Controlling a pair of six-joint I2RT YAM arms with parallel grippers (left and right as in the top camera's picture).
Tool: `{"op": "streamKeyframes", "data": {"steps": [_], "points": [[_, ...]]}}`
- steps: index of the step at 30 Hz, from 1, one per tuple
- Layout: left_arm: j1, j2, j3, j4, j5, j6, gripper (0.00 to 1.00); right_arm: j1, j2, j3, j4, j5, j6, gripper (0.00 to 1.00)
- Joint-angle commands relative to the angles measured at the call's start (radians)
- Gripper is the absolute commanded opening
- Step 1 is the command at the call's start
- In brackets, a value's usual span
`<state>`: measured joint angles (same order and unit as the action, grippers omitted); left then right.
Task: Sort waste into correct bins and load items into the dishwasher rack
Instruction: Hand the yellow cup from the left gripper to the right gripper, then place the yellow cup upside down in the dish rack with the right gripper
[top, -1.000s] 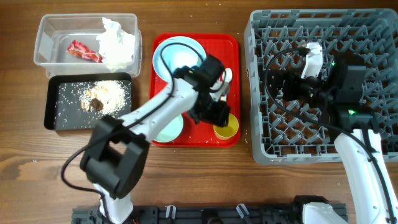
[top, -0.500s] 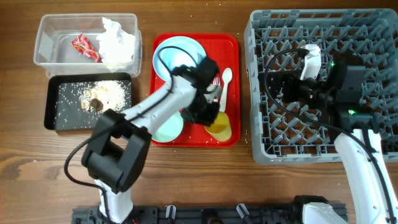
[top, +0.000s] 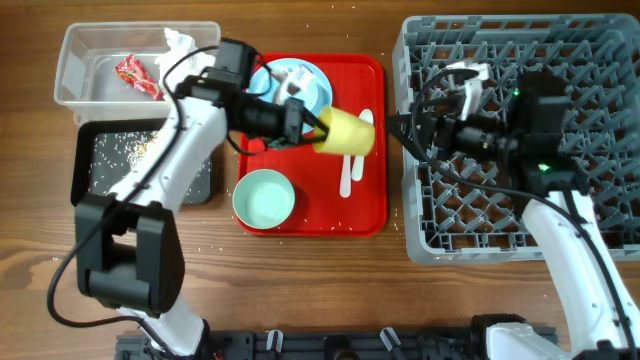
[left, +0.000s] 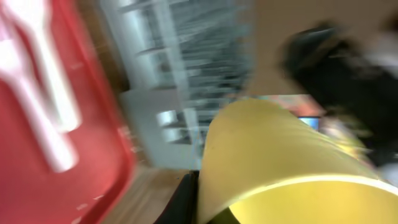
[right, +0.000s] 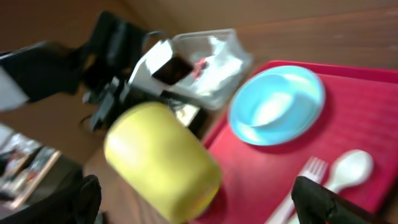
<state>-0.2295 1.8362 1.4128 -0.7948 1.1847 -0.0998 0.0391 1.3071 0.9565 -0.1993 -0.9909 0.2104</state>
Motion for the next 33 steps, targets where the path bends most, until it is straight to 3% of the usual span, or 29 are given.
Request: {"op": "streamKeyframes", "data": {"steps": [1, 12, 19, 33], "points": [[0.039, -0.015, 0.001, 0.031, 0.312, 0.026, 0.04, 0.026, 0.039, 0.010, 0.075, -0.182, 0.003, 1.00], [0.035, -0.015, 0.001, 0.047, 0.392, 0.025, 0.04, 0.179, 0.062, 0.010, 0.314, -0.176, 0.071, 0.97], [0.025, -0.015, 0.001, 0.048, 0.392, 0.025, 0.04, 0.205, 0.062, 0.010, 0.363, -0.144, 0.116, 0.78], [0.024, -0.015, 0.001, 0.056, 0.392, 0.025, 0.04, 0.230, 0.064, 0.010, 0.394, -0.143, 0.134, 0.80]]}}
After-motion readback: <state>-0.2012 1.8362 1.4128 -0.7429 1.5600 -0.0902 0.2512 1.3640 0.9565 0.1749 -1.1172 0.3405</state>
